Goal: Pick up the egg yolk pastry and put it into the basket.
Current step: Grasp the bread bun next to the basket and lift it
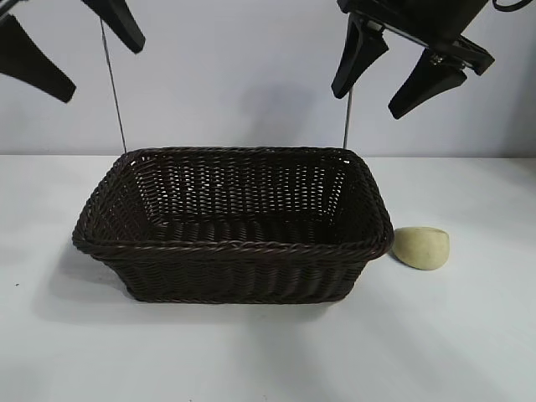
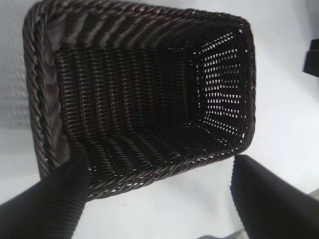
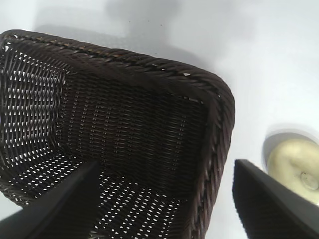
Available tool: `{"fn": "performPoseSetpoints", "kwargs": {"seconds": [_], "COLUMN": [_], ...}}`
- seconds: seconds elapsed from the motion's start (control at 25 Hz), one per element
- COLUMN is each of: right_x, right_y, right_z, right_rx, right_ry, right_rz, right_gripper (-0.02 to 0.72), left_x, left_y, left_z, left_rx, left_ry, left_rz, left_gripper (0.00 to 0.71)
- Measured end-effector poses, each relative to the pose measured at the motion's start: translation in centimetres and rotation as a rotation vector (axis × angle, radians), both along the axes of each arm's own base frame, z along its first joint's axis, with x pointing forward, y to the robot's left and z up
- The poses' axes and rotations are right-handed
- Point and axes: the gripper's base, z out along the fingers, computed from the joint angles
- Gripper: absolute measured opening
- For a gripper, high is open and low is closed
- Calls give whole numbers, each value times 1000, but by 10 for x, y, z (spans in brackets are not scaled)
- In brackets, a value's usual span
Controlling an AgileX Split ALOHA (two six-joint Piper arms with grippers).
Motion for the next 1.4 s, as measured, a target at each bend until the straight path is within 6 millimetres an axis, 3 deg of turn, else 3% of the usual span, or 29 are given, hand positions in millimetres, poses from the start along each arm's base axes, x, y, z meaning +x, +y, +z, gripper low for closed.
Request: {"fn": "performPoseSetpoints", "kwargs": {"seconds": [0.64,1.12,1.4], "right_x": [0,-4,-2], "right_y": [0,-4,-44], "right_z": [0,-3,-5], "right_rx": [0,-44,-79], "right_ry": [0,45,108], "right_rz": [0,24,-49], "right_gripper": [537,537,537], "left_x": [8,9,8], "left_y": [-3,-9,-18], "left_z": [-22,-21,-20], "left_rx": [-16,-15,-15], "left_ry": [27,-2,-34], "left_rz": [22,23,15], "left_gripper": [571,571,571]}}
